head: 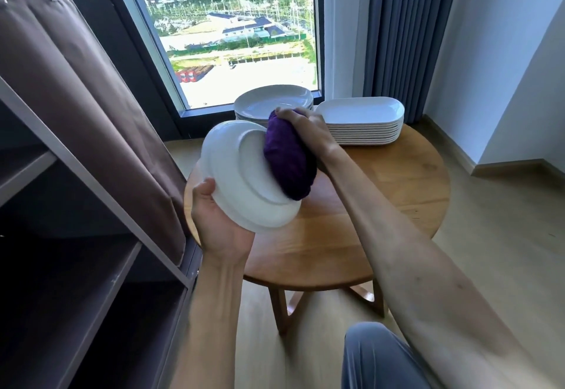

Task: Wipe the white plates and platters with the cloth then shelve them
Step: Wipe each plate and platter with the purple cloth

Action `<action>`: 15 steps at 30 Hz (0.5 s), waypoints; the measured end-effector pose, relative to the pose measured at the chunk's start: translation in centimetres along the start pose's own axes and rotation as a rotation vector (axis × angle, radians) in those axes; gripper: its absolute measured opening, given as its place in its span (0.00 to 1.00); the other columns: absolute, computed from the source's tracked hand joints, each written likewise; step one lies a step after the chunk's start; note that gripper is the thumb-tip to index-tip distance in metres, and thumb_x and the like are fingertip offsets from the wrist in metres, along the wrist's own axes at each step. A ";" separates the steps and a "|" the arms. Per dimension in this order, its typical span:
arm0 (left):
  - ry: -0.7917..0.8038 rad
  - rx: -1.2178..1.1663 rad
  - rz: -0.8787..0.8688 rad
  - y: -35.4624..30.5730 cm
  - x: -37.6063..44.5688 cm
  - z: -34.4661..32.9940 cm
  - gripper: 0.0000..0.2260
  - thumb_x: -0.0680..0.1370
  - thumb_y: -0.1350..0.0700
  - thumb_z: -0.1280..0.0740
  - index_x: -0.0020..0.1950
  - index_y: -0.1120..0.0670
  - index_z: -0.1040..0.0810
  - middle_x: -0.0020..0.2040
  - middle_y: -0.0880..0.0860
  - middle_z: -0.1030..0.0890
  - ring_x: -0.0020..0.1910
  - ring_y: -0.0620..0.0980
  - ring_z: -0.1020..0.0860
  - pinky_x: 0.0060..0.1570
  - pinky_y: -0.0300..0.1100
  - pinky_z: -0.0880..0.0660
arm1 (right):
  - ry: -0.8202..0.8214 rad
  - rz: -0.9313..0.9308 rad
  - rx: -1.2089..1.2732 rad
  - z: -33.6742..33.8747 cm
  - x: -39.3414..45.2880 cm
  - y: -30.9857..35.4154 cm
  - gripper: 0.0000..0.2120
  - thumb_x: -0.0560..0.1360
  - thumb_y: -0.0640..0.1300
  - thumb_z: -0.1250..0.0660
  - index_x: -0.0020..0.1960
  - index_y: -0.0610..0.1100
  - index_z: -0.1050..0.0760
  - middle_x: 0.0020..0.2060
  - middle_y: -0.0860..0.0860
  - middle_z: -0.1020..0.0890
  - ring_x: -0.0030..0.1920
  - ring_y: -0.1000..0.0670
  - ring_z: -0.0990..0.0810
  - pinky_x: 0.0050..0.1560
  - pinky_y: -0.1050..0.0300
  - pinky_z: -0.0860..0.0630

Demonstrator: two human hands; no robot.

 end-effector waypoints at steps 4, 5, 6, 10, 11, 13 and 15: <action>-0.081 -0.064 -0.078 -0.9 0.6 0.8 0.30 0.75 0.50 0.41 0.76 0.58 0.30 0.71 0.63 0.26 0.68 0.63 0.25 0.73 0.60 0.32 | -0.092 -0.017 0.104 0.5 -1.4 -2.4 0.18 0.68 0.60 0.31 0.45 0.47 0.17 0.45 0.46 0.16 0.48 0.45 0.18 0.62 0.39 0.23; -0.097 -0.078 -0.089 -1.0 0.6 0.8 0.29 0.74 0.50 0.41 0.74 0.57 0.28 0.69 0.61 0.25 0.67 0.62 0.25 0.72 0.59 0.31 | -0.132 0.002 0.078 0.4 -2.0 -2.8 0.17 0.68 0.61 0.32 0.43 0.48 0.19 0.46 0.44 0.16 0.50 0.43 0.19 0.62 0.38 0.24; -0.118 -0.093 -0.095 -1.1 0.7 0.9 0.27 0.74 0.50 0.41 0.73 0.55 0.27 0.68 0.60 0.24 0.66 0.61 0.25 0.71 0.57 0.30 | -0.175 0.030 0.040 0.2 -2.8 -3.0 0.17 0.68 0.62 0.33 0.42 0.48 0.20 0.48 0.42 0.17 0.53 0.41 0.19 0.62 0.39 0.24; -0.242 -0.099 -0.116 -1.0 0.6 1.5 0.25 0.81 0.50 0.45 0.75 0.58 0.28 0.65 0.61 0.23 0.65 0.61 0.24 0.67 0.56 0.26 | -0.273 0.244 -0.013 -1.3 -6.9 -2.5 0.15 0.71 0.61 0.36 0.45 0.50 0.22 0.46 0.57 0.19 0.49 0.54 0.21 0.55 0.57 0.24; -0.257 -0.090 -0.115 -0.9 0.6 1.5 0.25 0.82 0.49 0.45 0.75 0.59 0.29 0.64 0.61 0.22 0.64 0.61 0.23 0.65 0.56 0.25 | -0.277 0.327 -0.030 -1.8 -8.0 -2.0 0.14 0.72 0.59 0.37 0.46 0.50 0.21 0.45 0.57 0.19 0.48 0.55 0.21 0.52 0.58 0.25; -0.267 -0.084 -0.102 -0.9 0.6 1.3 0.25 0.83 0.46 0.44 0.75 0.60 0.28 0.64 0.63 0.21 0.62 0.62 0.22 0.62 0.54 0.22 | -0.286 0.492 -0.073 -2.7 -10.0 -0.9 0.15 0.74 0.53 0.39 0.51 0.46 0.20 0.47 0.50 0.19 0.49 0.52 0.22 0.51 0.53 0.25; -0.254 -0.074 -0.095 -0.9 0.6 1.1 0.28 0.84 0.41 0.45 0.75 0.60 0.27 0.68 0.65 0.22 0.64 0.61 0.21 0.64 0.54 0.23 | -0.300 0.620 -0.092 -3.2 -11.4 0.3 0.18 0.74 0.49 0.41 0.54 0.40 0.19 0.49 0.46 0.19 0.49 0.49 0.22 0.50 0.50 0.25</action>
Point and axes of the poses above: each hand's wrist, its own x-axis towards the middle knuckle, its own z-axis out of the back of the hand, y = z × x, the point moved 7 cm from there along x, towards the middle knuckle
